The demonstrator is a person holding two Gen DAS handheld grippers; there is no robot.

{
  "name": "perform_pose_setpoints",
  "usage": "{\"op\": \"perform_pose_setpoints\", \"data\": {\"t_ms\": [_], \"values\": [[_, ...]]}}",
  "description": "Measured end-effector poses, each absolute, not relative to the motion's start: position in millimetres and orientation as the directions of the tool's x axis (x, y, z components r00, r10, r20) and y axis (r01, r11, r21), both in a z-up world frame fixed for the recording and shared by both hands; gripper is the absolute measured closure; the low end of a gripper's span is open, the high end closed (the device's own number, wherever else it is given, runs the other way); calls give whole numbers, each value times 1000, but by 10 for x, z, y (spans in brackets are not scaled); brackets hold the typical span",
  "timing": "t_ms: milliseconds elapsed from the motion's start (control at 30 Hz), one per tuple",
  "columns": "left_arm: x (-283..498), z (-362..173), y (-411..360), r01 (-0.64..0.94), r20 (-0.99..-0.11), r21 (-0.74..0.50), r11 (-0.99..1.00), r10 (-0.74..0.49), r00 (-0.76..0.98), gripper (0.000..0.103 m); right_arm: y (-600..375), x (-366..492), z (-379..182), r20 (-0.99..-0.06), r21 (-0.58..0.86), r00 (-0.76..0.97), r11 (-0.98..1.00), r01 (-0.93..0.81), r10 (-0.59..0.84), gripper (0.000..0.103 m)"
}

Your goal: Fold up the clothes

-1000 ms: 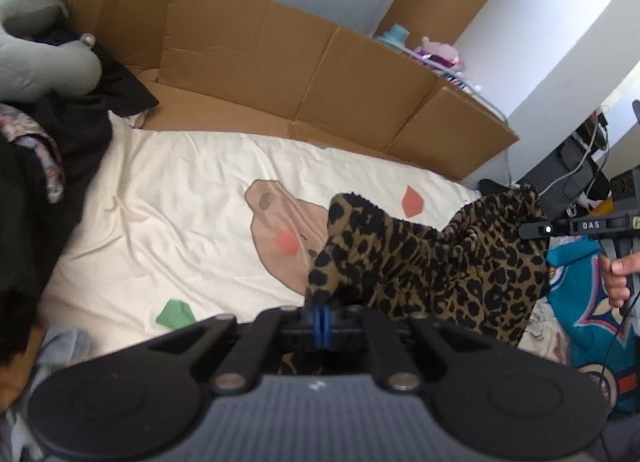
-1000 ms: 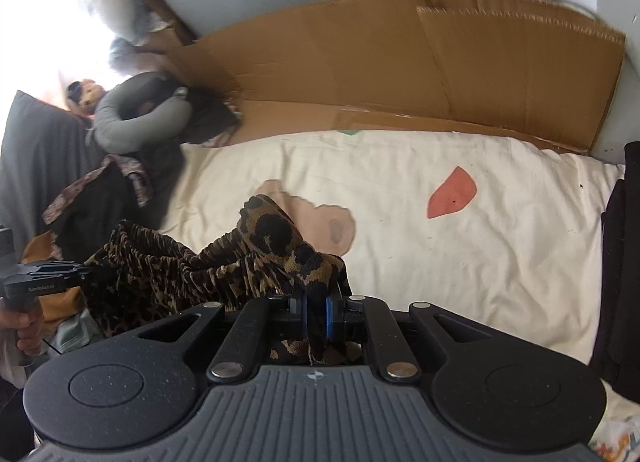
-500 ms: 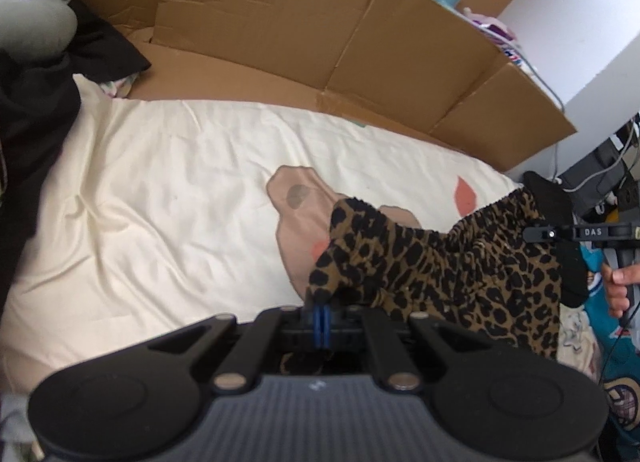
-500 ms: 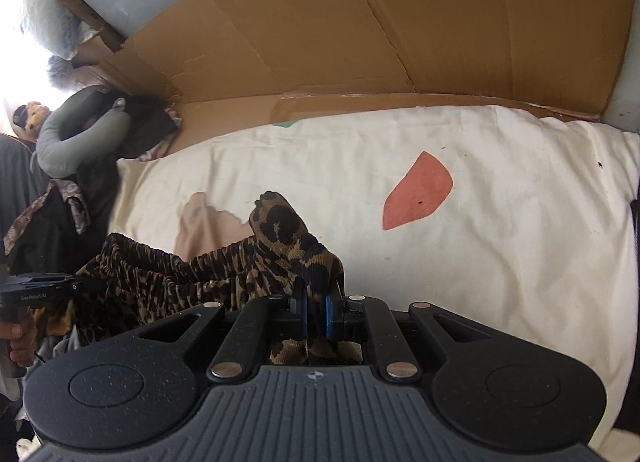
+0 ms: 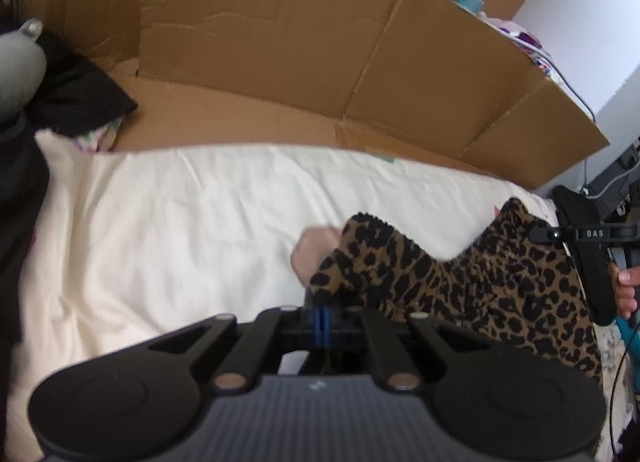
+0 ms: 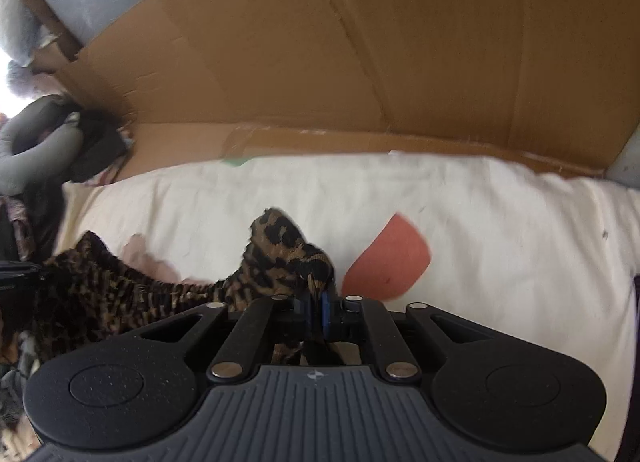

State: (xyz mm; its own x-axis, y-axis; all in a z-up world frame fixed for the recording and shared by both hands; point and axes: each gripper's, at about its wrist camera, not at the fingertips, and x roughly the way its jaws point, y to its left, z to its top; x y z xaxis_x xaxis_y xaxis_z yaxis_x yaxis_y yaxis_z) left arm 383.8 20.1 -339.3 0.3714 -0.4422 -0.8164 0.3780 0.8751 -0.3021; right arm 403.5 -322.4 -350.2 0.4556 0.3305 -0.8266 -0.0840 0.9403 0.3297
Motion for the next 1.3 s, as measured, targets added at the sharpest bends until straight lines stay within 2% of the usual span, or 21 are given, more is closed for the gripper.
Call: {"op": "perform_pose_setpoints", "data": {"t_ms": [400, 600, 700, 800, 833, 867, 900, 967, 1033, 1300], "values": [[4210, -3371, 143, 382, -803, -278, 881, -431, 411, 101, -3244, 4340, -3402, -807, 284, 513, 954, -95, 291, 101], [4373, -3747, 52, 378, -858, -236, 895, -374, 353, 101, -3195, 4466, -3659, -831, 224, 503, 970, -89, 239, 101], [4436, -3896, 52, 351, -883, -243, 904, -356, 307, 100, -3185, 4548, -3853, -860, 247, 443, 966, -71, 252, 101], [4428, -3818, 74, 345, -882, -223, 912, -339, 327, 89, -3136, 4557, -3886, -875, 225, 410, 966, -124, 256, 98], [4414, -3760, 80, 351, -878, -208, 913, -333, 344, 82, -3129, 4537, -3853, -871, 212, 420, 966, -149, 256, 95], [4408, -3708, 84, 364, -871, -204, 909, -338, 356, 77, -3145, 4523, -3824, -864, 214, 428, 963, -162, 264, 86], [4405, -3658, 87, 377, -864, -203, 904, -346, 365, 75, -3171, 4516, -3793, -856, 227, 437, 960, -166, 278, 66], [4455, -3600, 68, 385, -854, -213, 898, -362, 374, 61, -3207, 4516, -3743, -840, 240, 457, 956, -170, 293, 52], [4523, -3586, 27, 384, -850, -211, 899, -363, 381, 54, -3202, 4557, -3743, -837, 234, 466, 957, -170, 288, 51], [4649, -3934, -215, 395, -882, -236, 888, -366, 295, 55, -3047, 4767, -3960, -854, 242, 428, 954, -177, 296, 51]]}}
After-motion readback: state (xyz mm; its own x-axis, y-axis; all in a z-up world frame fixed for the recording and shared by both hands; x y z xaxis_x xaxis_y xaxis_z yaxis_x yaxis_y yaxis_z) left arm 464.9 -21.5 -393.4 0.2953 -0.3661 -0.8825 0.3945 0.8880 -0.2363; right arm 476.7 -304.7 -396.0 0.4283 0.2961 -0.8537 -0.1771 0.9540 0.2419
